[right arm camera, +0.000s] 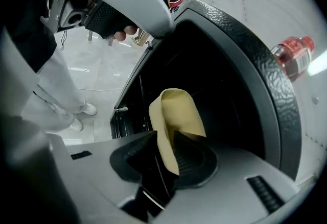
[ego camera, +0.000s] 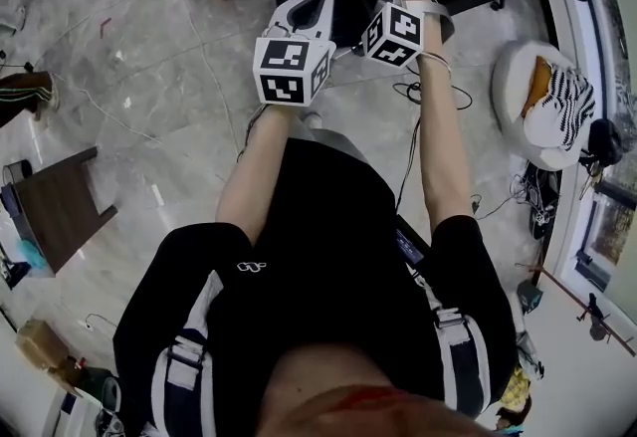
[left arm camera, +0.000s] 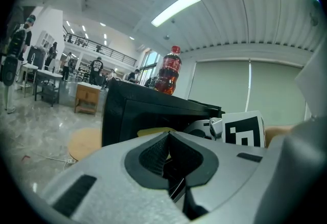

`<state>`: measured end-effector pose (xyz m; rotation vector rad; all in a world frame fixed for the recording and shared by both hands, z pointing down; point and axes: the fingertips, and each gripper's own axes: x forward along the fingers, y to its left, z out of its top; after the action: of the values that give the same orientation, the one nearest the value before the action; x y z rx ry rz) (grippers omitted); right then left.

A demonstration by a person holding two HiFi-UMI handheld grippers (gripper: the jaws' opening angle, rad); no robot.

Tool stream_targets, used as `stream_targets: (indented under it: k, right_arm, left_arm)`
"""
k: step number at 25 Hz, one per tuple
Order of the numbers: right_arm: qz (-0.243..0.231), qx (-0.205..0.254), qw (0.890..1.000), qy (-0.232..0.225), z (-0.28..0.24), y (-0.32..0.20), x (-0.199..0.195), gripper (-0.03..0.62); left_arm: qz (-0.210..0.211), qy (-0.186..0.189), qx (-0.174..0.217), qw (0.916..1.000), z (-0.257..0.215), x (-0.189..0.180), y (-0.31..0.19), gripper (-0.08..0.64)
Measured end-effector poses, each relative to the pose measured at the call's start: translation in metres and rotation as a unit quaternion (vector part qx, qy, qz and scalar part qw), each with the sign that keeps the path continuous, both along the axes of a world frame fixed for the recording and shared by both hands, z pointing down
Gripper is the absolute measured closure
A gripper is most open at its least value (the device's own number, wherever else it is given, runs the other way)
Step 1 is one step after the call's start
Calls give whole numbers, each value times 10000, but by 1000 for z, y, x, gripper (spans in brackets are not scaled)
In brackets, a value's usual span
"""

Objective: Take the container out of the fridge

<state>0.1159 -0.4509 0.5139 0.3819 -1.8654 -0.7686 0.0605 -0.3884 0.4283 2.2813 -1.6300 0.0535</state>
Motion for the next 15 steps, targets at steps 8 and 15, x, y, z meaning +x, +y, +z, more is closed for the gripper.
stream_targets:
  k: [8, 15]
  right_arm:
    - [332, 49, 9989, -330, -14, 8, 10, 577]
    - [982, -443, 9833, -1469, -40, 46, 34, 578]
  left_arm:
    - [-9, -7, -25, 10000, 1, -2, 2, 551]
    - [211, -10, -14, 9998, -1, 17, 4, 551]
